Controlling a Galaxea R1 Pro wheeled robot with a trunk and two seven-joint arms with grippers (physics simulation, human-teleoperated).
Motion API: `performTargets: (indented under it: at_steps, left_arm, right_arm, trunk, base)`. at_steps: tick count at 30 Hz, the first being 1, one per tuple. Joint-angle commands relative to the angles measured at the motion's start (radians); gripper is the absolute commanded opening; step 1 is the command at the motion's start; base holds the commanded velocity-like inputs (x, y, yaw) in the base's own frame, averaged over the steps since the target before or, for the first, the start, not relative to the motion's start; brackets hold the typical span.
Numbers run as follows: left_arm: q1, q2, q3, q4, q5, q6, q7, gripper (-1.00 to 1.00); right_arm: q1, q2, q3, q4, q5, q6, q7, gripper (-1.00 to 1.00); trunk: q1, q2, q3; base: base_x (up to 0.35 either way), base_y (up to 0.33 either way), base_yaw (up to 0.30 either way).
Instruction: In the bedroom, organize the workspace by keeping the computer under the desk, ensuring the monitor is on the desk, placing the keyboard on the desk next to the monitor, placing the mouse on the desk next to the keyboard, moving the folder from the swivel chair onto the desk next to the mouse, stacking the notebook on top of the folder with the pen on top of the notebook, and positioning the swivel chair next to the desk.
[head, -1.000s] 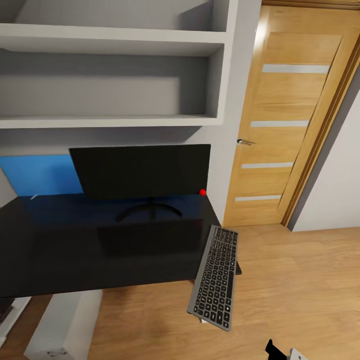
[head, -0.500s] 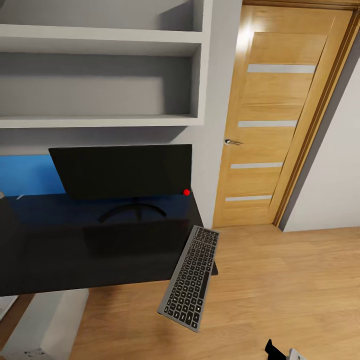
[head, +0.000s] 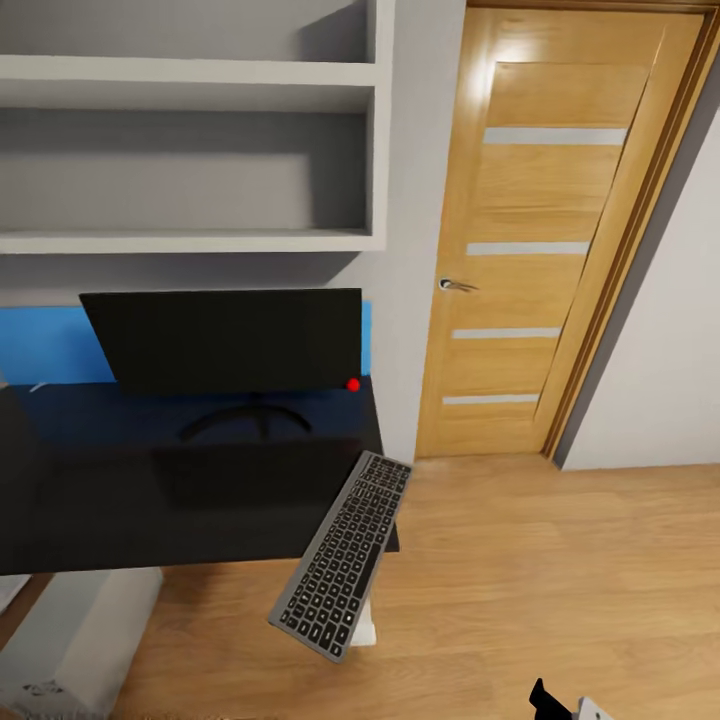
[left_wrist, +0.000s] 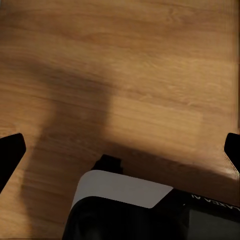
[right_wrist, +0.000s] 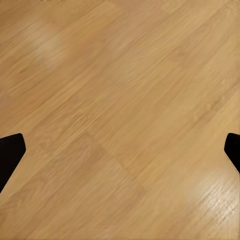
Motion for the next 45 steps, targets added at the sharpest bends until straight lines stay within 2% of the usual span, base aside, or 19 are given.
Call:
performTargets:
  at_steps: [1,14,19,20,23,32,38,45]
  left_arm:
    - [-0.001,0.001,-0.007,-0.001,0.009,0.0,0.009,1.0]
    - [-0.001,0.002,-0.007,-0.001,0.009,-0.001,0.009,1.0]
    - [-0.001,0.003,-0.007,-0.001,0.009,-0.002,0.009,1.0]
    - [-0.001,0.003,-0.007,-0.001,0.009,-0.002,0.009,1.0]
    - [-0.001,0.004,-0.007,-0.001,0.01,-0.002,0.009,1.0]
    - [-0.001,0.003,-0.007,-0.001,0.011,-0.002,0.009,1.0]
    - [-0.001,0.003,-0.007,-0.001,0.011,-0.002,0.009,1.0]
    - [-0.001,0.003,-0.006,-0.001,0.011,-0.002,0.008,1.0]
  right_arm:
    - [0.0,0.0,-0.008,0.0,0.01,-0.001,-0.004,1.0]
    - [0.0,-0.001,-0.009,-0.005,0.01,-0.002,-0.003,1.0]
    - [0.0,0.0,-0.008,-0.004,0.013,-0.003,0.0,1.0]
    - [0.0,-0.004,-0.007,-0.005,0.016,-0.003,0.028,1.0]
    - [0.0,-0.004,-0.007,-0.004,0.015,-0.003,0.036,1.0]
    - [0.0,-0.002,-0.006,-0.002,0.015,-0.002,0.04,1.0]
    - [0.0,-0.001,-0.006,-0.002,0.015,-0.003,0.04,1.0]
    - [0.0,-0.002,-0.007,-0.002,0.015,-0.003,0.04,1.0]
  trunk:
    - [0.0,-0.001,-0.001]
    - [0.0,-0.001,-0.001]
    - [0.0,-0.001,-0.001]
    - [0.0,-0.001,-0.002]
    - [0.0,-0.001,-0.003]
    - [0.0,-0.001,-0.003]
    - [0.0,-0.001,-0.003]
    - [0.0,-0.001,-0.004]
  base:
    - [0.0,-0.316,0.159]
    - [0.0,-0.259,0.186]
    - [0.0,-0.034,0.028]
    - [0.0,-0.002,0.002]
    - [0.0,-0.036,0.001]
    - [0.005,-0.275,0.0]
    - [0.124,-0.317,0.022]
    - [0.254,-0.215,0.216]
